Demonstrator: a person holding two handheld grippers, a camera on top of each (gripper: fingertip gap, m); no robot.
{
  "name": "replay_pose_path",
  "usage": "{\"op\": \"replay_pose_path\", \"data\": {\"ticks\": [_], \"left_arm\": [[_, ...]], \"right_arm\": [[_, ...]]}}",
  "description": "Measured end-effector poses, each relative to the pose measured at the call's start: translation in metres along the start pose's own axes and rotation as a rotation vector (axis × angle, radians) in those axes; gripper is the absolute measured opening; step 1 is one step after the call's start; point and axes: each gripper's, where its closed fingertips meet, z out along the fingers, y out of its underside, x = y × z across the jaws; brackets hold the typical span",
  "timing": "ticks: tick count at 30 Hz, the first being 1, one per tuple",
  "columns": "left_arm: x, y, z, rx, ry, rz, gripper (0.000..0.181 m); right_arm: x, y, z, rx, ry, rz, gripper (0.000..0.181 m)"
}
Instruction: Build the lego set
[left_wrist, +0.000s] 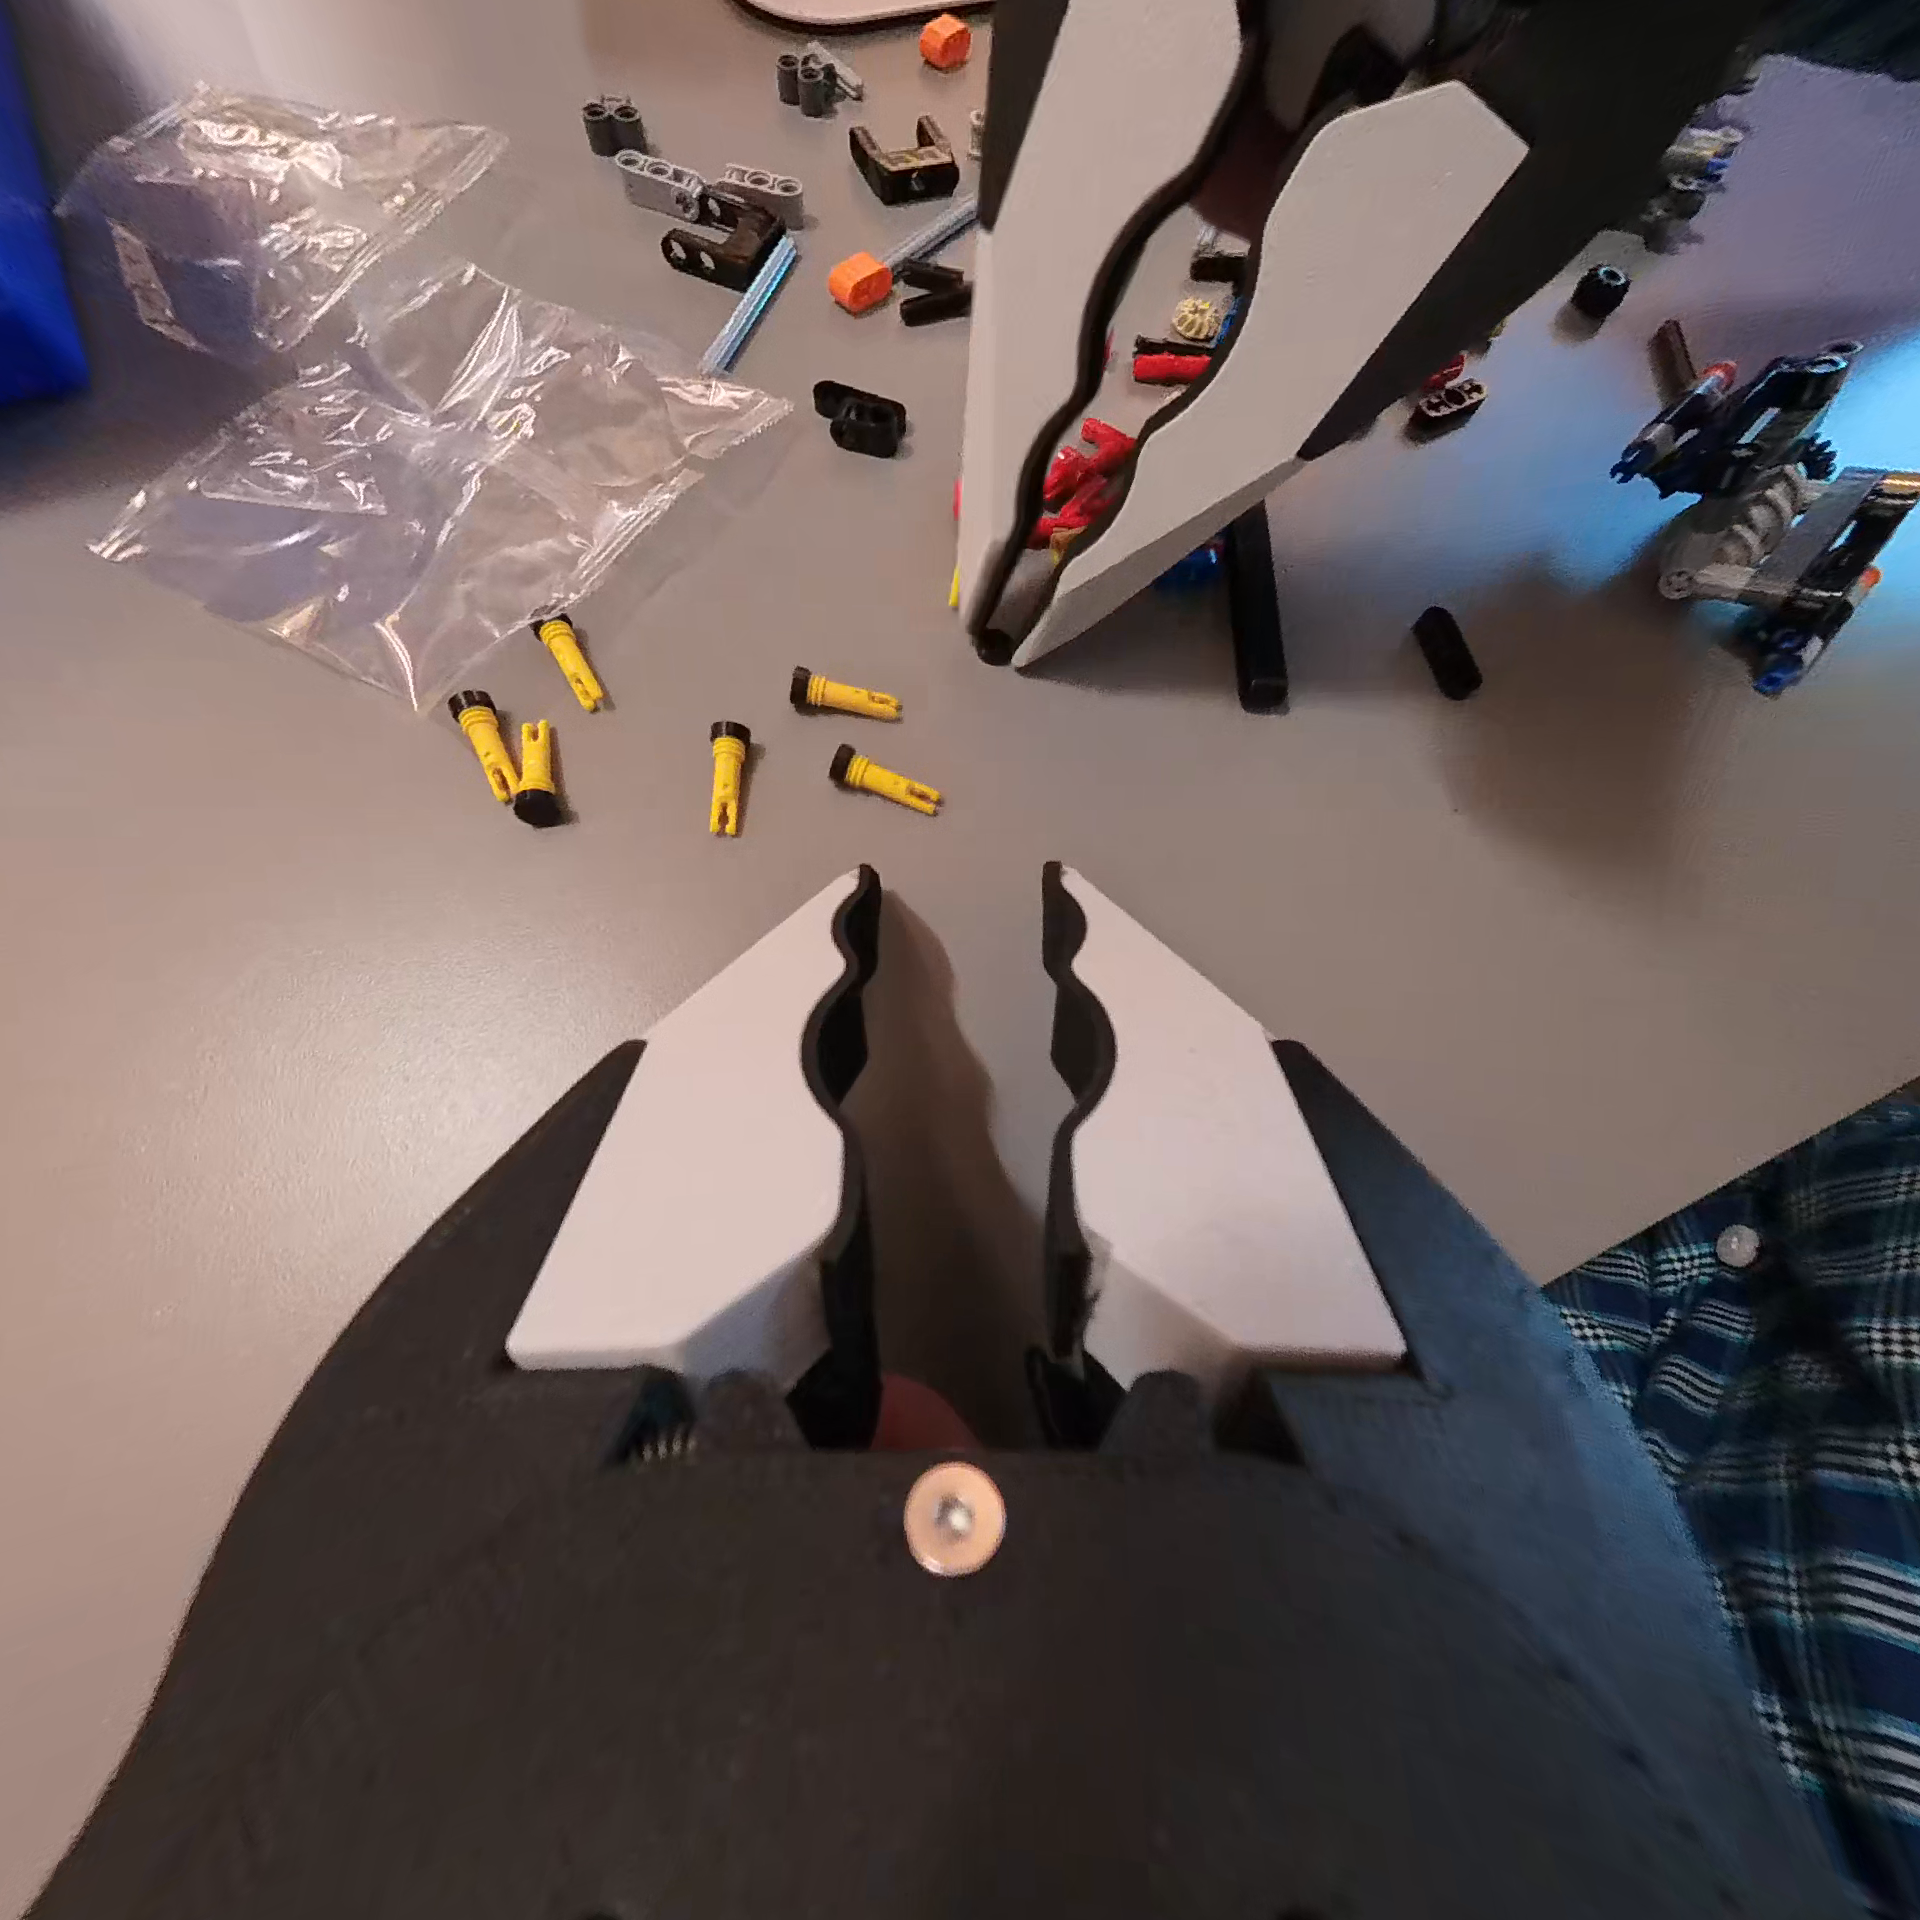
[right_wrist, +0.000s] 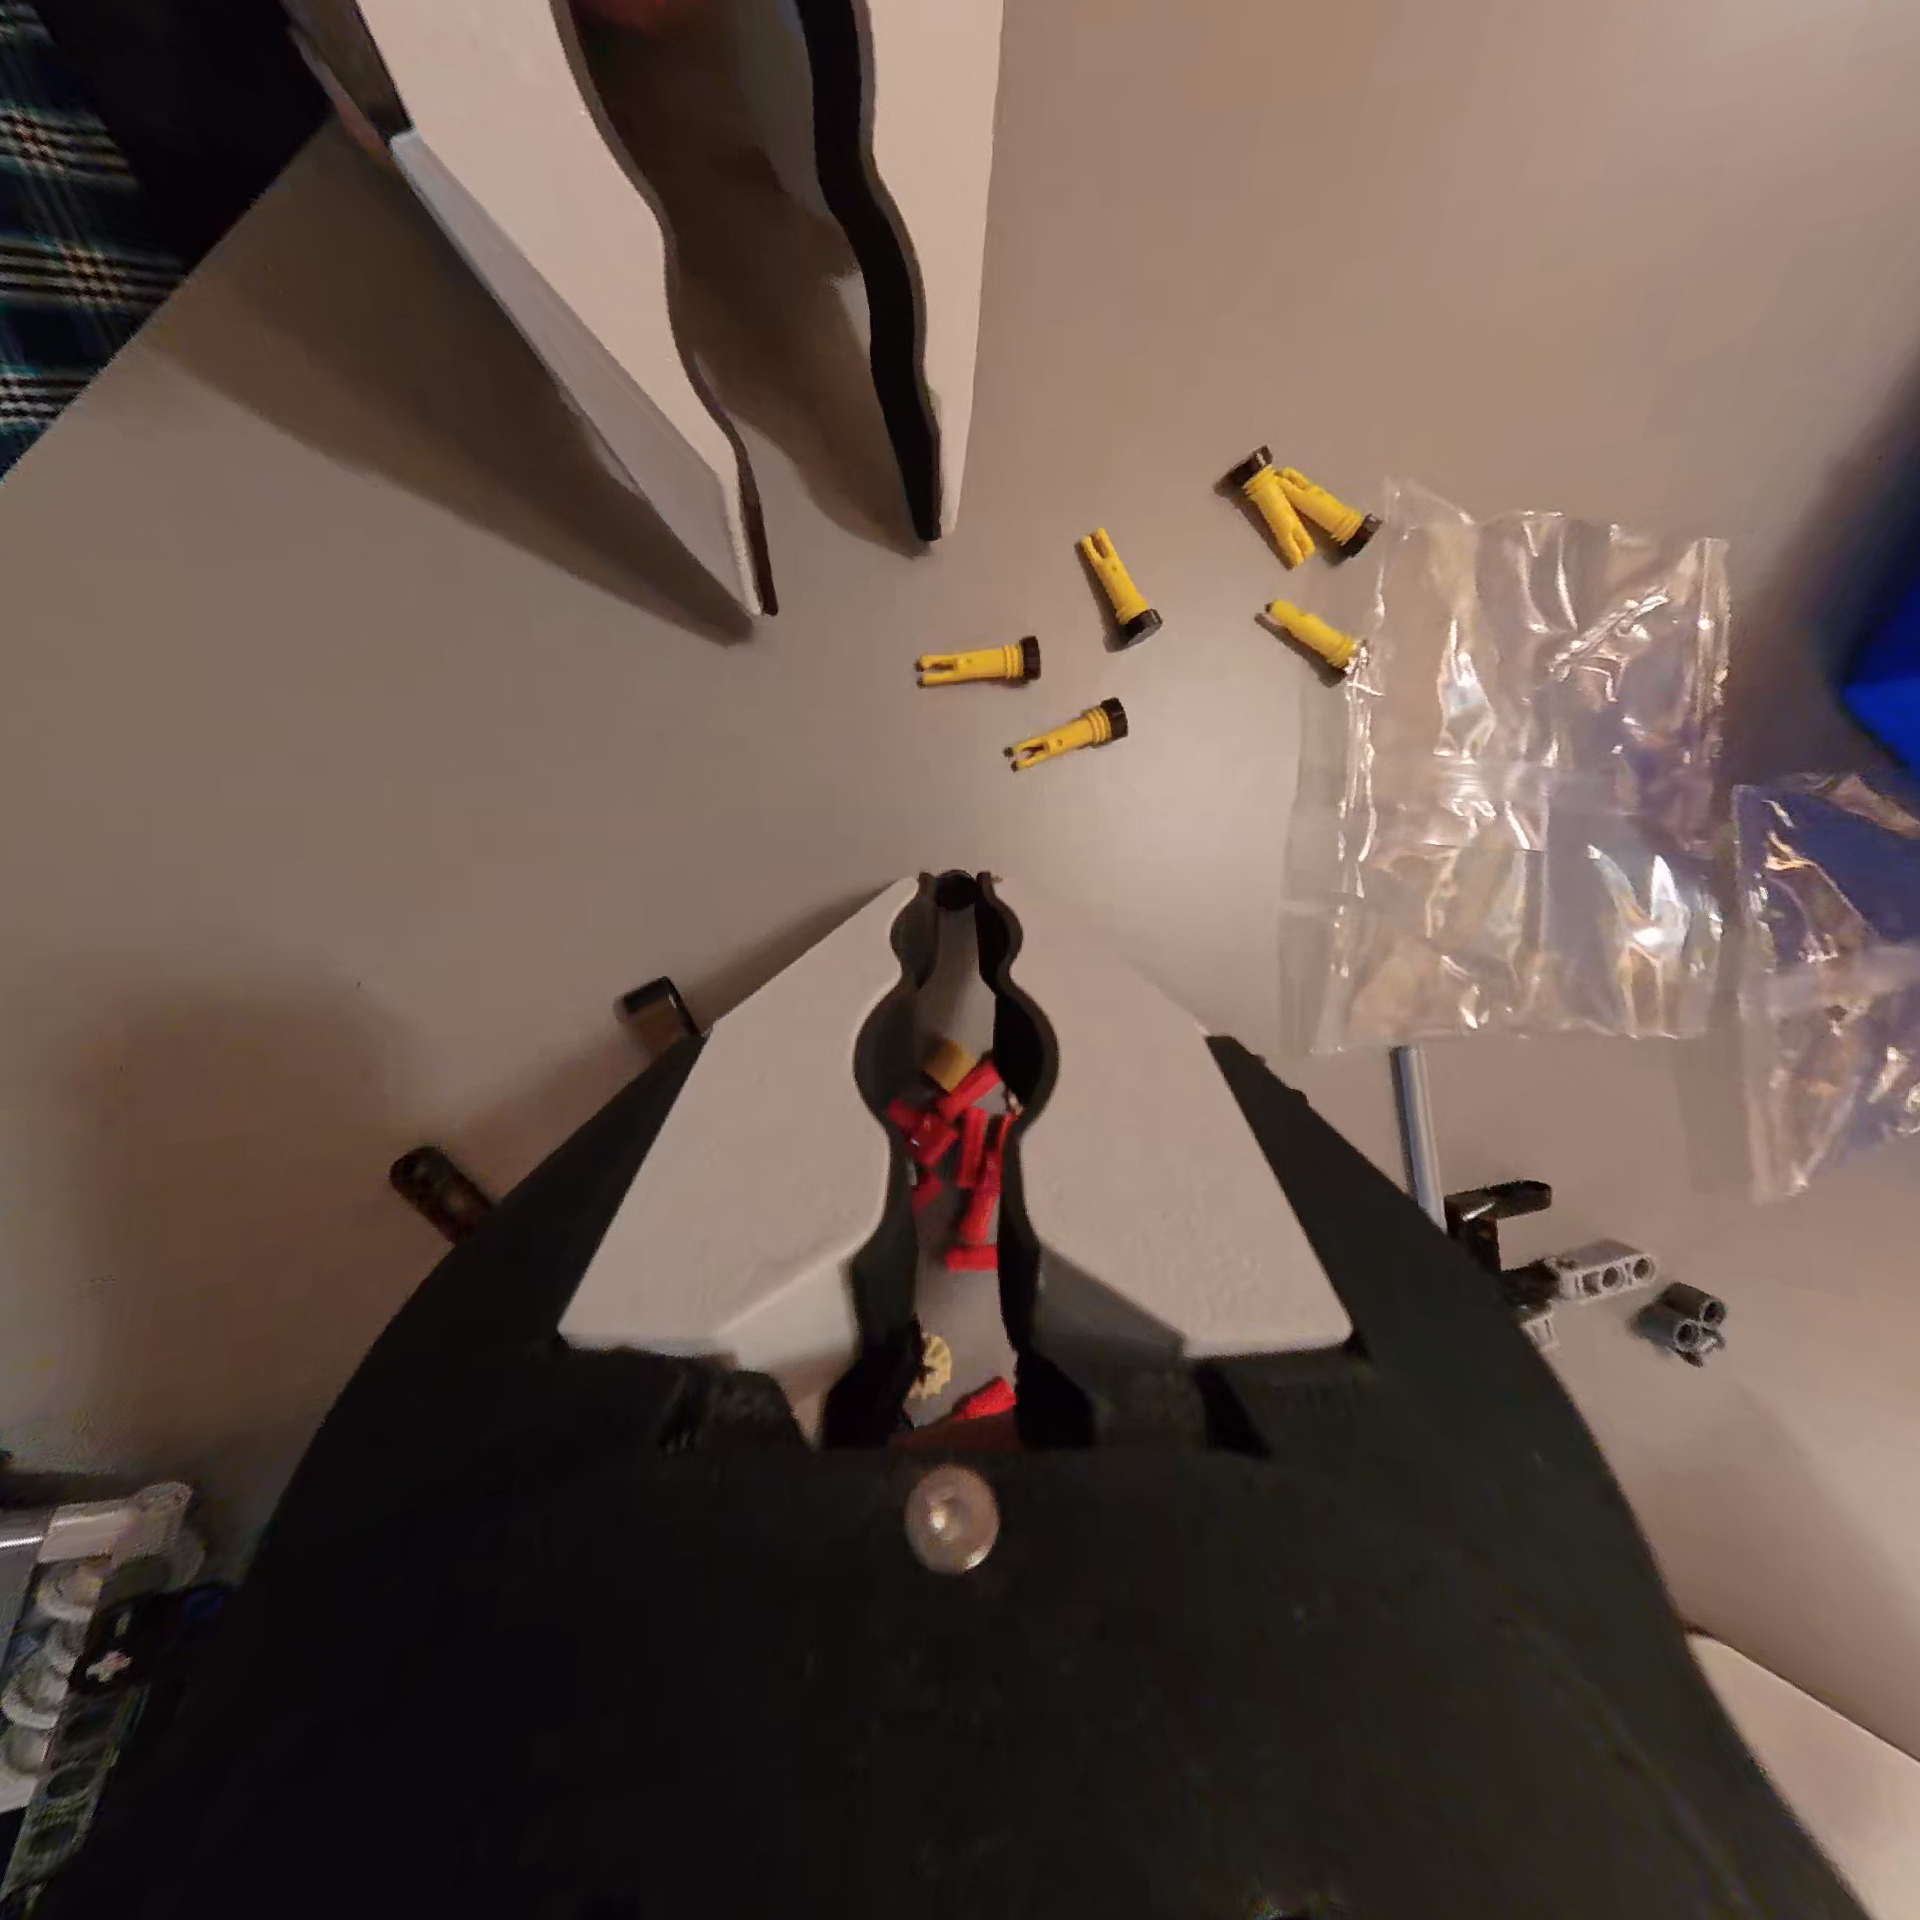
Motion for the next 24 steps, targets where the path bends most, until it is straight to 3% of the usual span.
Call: {"op": "replay_pose_path", "data": {"ticks": [5,10,12,16,20,24], "left_arm": [[0.000,0.000,0.000,0.002,0.003,0.001,0.029],[0.000,0.000,0.000,0.001,0.004,0.004,0.030],[0.001,0.000,0.000,0.001,0.006,0.004,0.030],[0.001,0.000,0.000,0.003,0.009,0.002,0.030],[0.001,0.000,-0.001,0.007,0.015,-0.001,0.030],[0.001,-0.001,-0.001,0.008,0.027,-0.011,0.030]], "right_arm": [[-0.010,-0.003,0.000,0.008,-0.028,-0.003,0.005],[-0.045,-0.010,-0.003,0.007,-0.079,-0.040,0.005],[-0.051,-0.010,-0.007,0.008,-0.082,-0.021,0.018],[-0.037,-0.008,-0.054,0.084,0.018,0.088,0.016],[-0.026,0.051,-0.110,-0.007,0.174,0.299,0.005],[-0.046,0.111,-0.123,-0.112,0.211,0.470,0.004]]}}
